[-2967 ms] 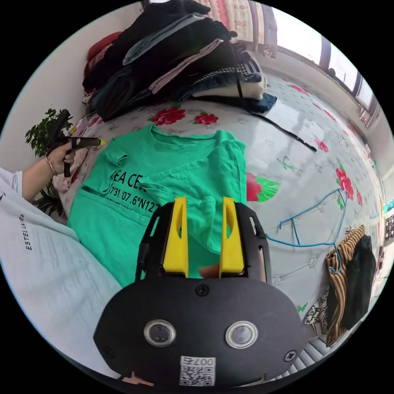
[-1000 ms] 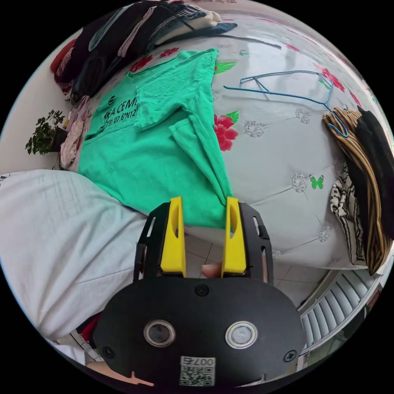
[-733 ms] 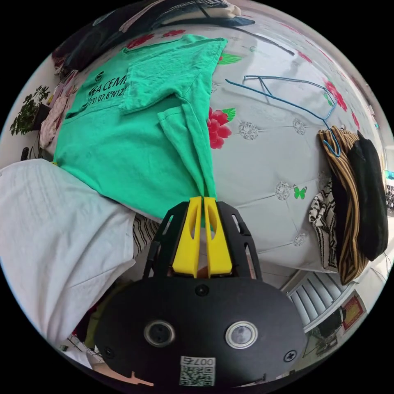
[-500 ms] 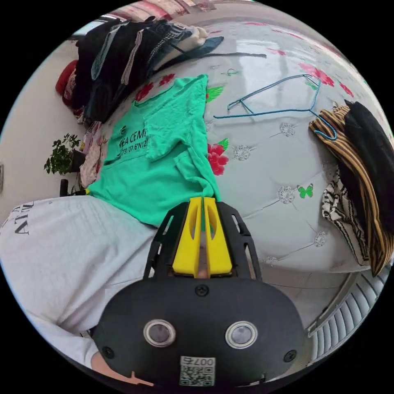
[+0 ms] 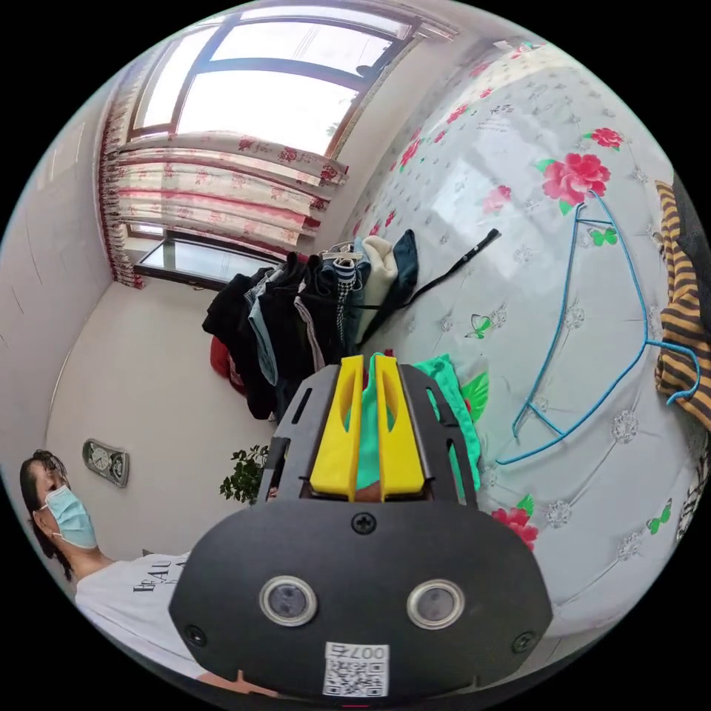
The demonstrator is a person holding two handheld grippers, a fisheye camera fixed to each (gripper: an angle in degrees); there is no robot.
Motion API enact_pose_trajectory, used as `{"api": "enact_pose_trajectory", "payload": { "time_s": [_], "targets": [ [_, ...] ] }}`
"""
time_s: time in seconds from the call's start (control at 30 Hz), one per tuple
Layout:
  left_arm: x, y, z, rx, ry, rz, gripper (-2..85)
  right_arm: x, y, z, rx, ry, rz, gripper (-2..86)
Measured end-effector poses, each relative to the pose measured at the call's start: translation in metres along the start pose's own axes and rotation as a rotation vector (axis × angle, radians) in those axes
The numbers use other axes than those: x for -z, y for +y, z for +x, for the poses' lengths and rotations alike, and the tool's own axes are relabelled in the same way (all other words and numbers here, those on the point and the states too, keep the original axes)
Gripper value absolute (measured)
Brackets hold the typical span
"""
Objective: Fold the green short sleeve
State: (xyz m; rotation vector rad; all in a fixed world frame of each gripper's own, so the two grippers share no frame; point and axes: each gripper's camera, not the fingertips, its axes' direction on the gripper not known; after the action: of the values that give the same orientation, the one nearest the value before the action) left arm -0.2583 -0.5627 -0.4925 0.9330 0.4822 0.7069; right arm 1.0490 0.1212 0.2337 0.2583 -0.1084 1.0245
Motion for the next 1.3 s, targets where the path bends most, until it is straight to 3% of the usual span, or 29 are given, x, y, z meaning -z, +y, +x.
{"api": "enact_pose_trajectory", "payload": {
  "time_s": [0.13, 0.37, 0.53, 0.67, 0.87, 1.0, 1.13, 1.3],
  "targets": [
    [-0.026, -0.013, 0.002, -0.012, -0.132, 0.076, 7.1, -0.038, -0.019, 0.014, -0.032, 0.117, -0.013, 4.5],
    [-0.062, 0.035, -0.007, -0.151, -0.472, -0.109, 8.8, -0.049, 0.024, 0.055, -0.028, 0.307, -0.146, 6.9],
    [-0.095, 0.050, -0.018, -0.185, -0.598, -0.227, 8.3, -0.064, 0.050, 0.072, -0.005, 0.425, -0.259, 6.9],
    [-0.107, 0.046, -0.026, -0.171, -0.603, -0.244, 6.1, -0.084, 0.044, 0.082, -0.013, 0.410, -0.385, 5.2],
    [-0.096, 0.045, 0.004, -0.254, -0.612, -0.172, 5.1, -0.052, 0.041, 0.081, -0.033, 0.396, -0.279, 5.2],
    [-0.106, 0.024, 0.019, -0.329, -0.622, -0.141, 5.6, -0.039, 0.067, 0.097, -0.177, 0.295, -0.201, 6.9],
    [-0.158, -0.017, 0.024, -0.379, -0.552, -0.192, 5.3, -0.047, 0.093, 0.115, -0.302, 0.209, -0.132, 7.2],
    [-0.227, -0.052, 0.008, -0.368, -0.703, -0.264, 1.5, -0.066, 0.097, 0.119, -0.378, 0.125, -0.068, 5.8]
  ]
}}
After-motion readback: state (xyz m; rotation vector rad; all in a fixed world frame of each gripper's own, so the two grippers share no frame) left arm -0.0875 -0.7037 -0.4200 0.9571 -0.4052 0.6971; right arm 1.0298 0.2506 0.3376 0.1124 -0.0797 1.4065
